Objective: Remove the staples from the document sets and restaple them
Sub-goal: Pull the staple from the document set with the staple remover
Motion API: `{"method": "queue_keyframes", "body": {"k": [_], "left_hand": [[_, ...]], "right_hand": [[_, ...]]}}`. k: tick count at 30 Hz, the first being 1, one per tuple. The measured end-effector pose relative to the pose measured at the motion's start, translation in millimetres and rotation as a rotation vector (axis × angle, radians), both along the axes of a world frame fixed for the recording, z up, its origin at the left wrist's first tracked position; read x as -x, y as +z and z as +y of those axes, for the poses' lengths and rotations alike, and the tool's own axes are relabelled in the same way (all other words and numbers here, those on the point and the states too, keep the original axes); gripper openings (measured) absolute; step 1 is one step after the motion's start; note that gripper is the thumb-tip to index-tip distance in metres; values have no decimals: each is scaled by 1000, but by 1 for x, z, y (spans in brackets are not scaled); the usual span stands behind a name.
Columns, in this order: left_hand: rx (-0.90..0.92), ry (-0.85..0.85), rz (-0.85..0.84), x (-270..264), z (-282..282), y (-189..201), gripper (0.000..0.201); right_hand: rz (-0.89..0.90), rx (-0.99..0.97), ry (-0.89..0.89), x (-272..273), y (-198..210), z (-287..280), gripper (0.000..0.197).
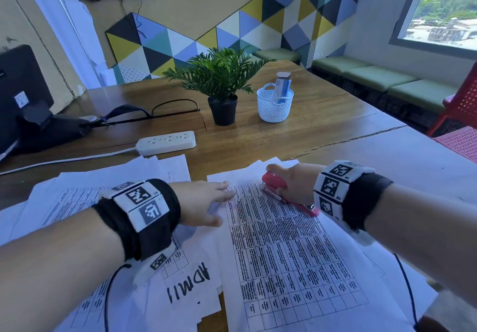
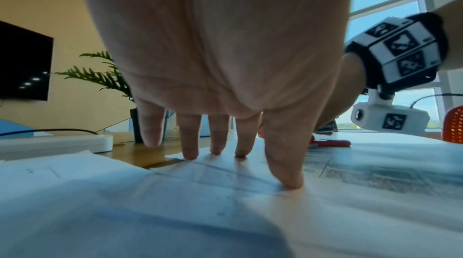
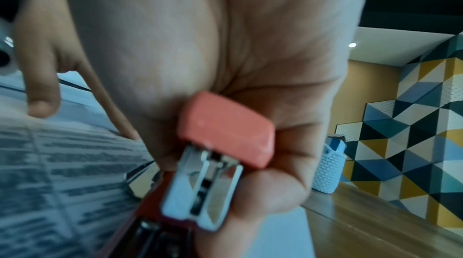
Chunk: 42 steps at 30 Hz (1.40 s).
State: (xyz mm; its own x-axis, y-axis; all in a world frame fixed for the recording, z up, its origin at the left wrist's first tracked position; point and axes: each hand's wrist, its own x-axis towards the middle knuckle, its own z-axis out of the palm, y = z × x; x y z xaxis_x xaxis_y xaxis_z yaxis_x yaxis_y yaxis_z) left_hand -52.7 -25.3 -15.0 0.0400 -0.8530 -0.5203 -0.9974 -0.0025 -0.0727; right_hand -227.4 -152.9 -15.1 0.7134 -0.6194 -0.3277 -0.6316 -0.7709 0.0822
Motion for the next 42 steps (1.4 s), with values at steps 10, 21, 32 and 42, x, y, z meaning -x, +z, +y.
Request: {"method": "queue_keyframes", "body": {"k": [10, 21, 32, 42], "left_hand": [[70, 25, 17, 2, -3, 4, 72], [48, 57, -10, -8, 3, -2, 68], [33, 57, -31, -9, 0, -3, 64], [38, 40, -31, -6, 0, 0, 60]], "right_hand": [[2, 41, -13, -40, -8, 29, 48], [45, 91, 68, -48, -8, 30, 41], [59, 46, 13, -66, 0, 39, 38], [-107, 50, 20, -58, -3, 31, 37]]}}
